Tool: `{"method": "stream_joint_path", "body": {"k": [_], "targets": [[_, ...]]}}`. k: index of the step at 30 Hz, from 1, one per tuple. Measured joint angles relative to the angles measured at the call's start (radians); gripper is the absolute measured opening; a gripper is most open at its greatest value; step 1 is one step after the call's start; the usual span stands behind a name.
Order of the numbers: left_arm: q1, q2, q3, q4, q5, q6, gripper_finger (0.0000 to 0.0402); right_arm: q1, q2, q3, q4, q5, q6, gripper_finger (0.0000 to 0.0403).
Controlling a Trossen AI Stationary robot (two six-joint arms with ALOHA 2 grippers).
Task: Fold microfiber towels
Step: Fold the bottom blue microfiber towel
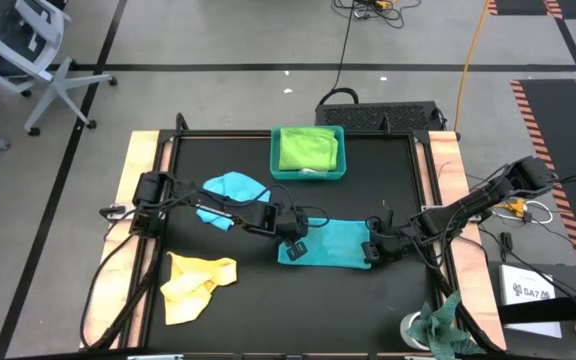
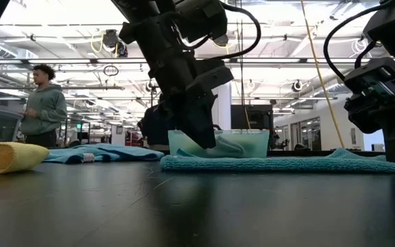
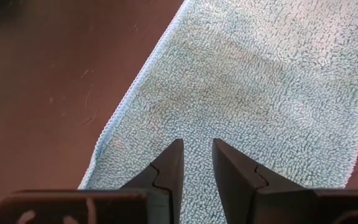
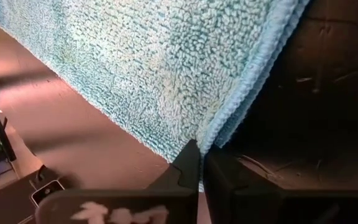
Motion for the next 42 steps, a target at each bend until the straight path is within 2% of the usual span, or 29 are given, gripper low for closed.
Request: {"method": "stream_joint_path", "body": {"k": [6, 13, 18, 24, 31, 37, 42], "targets": [[-0.003, 0.0, 0.0, -0.008, 0.001, -0.034, 0.0083, -0.008, 0.002, 0.087, -0.148, 0.0, -0.028, 0.0001], [-0.013, 0.0, 0.0, -0.027, 0.007, -0.01, 0.0036, -0.049, 0.002, 0.248, -0.428, 0.0, -0.138, 0.0001], [-0.017, -0.001, 0.0, -0.071, 0.04, -0.015, 0.0005, -0.074, 0.002, 0.303, -0.479, 0.004, -0.184, 0.0], [-0.026, -0.001, 0.0, -0.137, 0.007, -0.041, 0.0015, -0.106, 0.002, 0.382, -0.572, 0.042, -0.248, 0.0], [-0.008, -0.002, 0.0, -0.046, 0.005, -0.072, 0.0003, -0.15, 0.004, 0.44, -0.57, 0.076, -0.356, 0.0], [0.042, -0.025, 0.002, 0.12, 0.02, -0.067, 0.0016, -0.167, 0.058, 0.44, -0.572, -0.039, -0.434, 0.0], [0.083, -0.043, 0.002, 0.135, 0.077, -0.049, 0.0017, -0.169, 0.1, 0.439, -0.573, -0.102, -0.471, 0.0]]}}
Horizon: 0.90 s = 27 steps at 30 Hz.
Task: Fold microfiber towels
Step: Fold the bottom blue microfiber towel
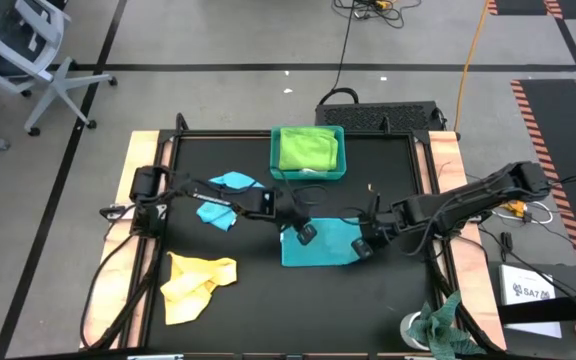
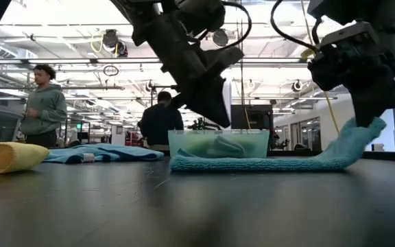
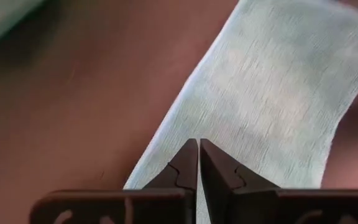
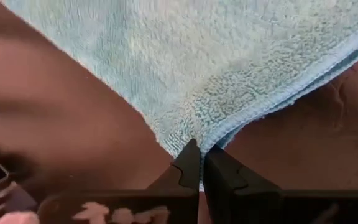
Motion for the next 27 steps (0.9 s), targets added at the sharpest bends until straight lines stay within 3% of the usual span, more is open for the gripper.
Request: {"method": "stream_joint_path", "body": {"k": [9, 18, 27], "targets": [[0.004, -0.002, -0.001, -0.019, 0.021, 0.008, 0.0012, 0.019, 0.003, 0.0, -0.166, -0.088, -0.031, 0.0], [-0.001, -0.002, -0.001, -0.023, 0.03, -0.015, 0.001, 0.009, 0.003, 0.002, -0.173, -0.111, -0.089, 0.0], [-0.041, -0.05, -0.002, -0.13, -0.008, -0.012, 0.0004, -0.021, 0.09, 0.16, -0.324, -0.08, -0.263, 0.0]]}}
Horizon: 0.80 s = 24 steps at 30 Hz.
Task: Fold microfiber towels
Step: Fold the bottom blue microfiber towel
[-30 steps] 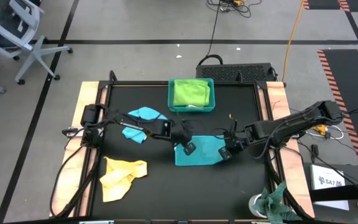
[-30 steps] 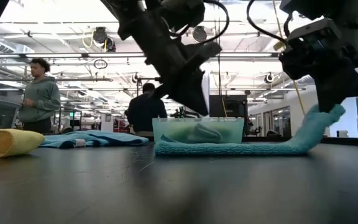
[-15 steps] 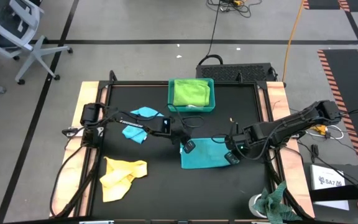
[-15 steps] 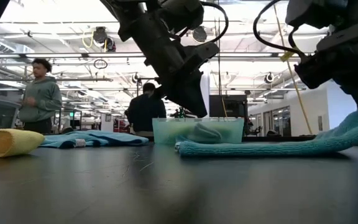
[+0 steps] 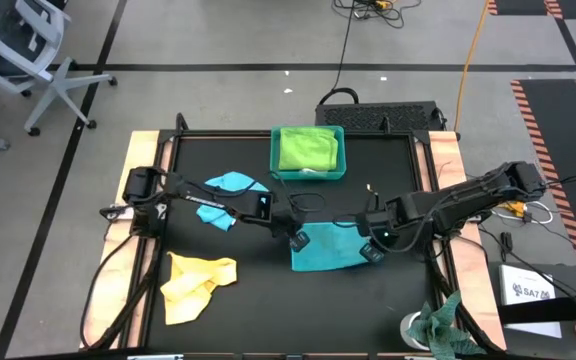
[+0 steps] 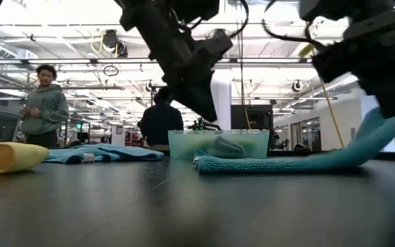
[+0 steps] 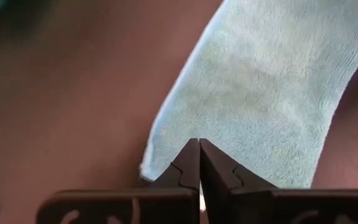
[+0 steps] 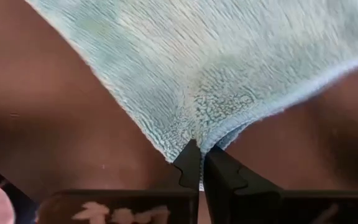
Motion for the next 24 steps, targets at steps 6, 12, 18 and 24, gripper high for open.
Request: {"method": "stream_joint_path", "body": {"k": [6, 12, 18, 24], "targets": [[-0.024, -0.067, 0.001, -0.158, -0.096, -0.043, 0.0008, -0.05, 0.179, 0.117, 0.0, -0.01, -0.199, 0.0], [-0.075, -0.096, 0.0, -0.336, -0.172, -0.119, 0.0006, -0.102, 0.358, 0.315, 0.001, -0.029, -0.403, 0.0], [-0.117, -0.098, 0.0, -0.496, -0.204, -0.221, 0.0003, -0.12, 0.49, 0.482, 0.062, -0.026, -0.545, 0.0], [-0.158, -0.098, 0.0, -0.61, -0.204, -0.306, 0.0003, -0.116, 0.568, 0.515, 0.198, -0.076, -0.585, 0.0]]}}
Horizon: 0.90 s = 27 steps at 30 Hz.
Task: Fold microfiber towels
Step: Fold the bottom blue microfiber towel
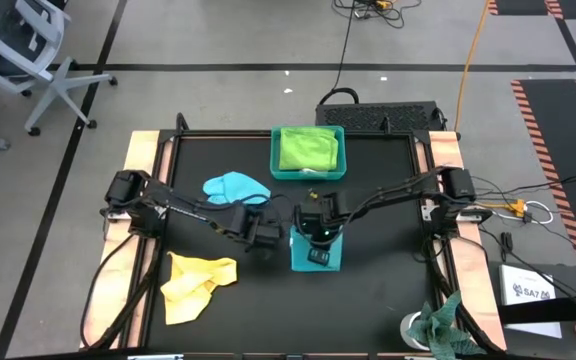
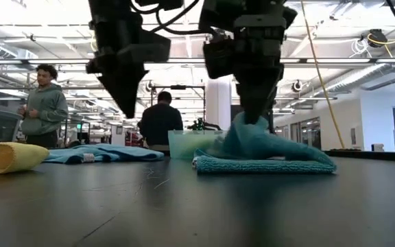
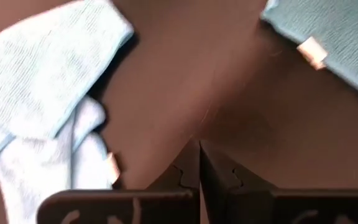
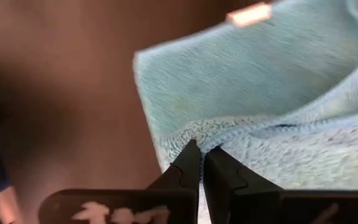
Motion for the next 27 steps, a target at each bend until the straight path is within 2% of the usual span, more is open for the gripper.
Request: {"method": "stream_joint_path", "body": {"k": [7, 20, 23, 27], "targets": [[-0.037, -0.005, 0.0, -0.058, 0.003, -0.076, 0.0003, 0.004, 0.042, 0.0, 0.128, -0.082, -0.004, 0.0], [-0.044, -0.013, 0.0, -0.034, 0.002, -0.111, 0.0008, 0.003, 0.042, 0.0, 0.267, -0.112, -0.074, 0.0001], [-0.044, -0.013, 0.0, -0.033, 0.002, -0.117, 0.0005, 0.003, 0.042, 0.0, 0.297, -0.112, -0.113, 0.0015], [-0.044, -0.013, 0.0, -0.033, 0.002, -0.119, 0.0005, 0.003, 0.045, 0.0, 0.331, -0.111, -0.126, 0.0058]]}}
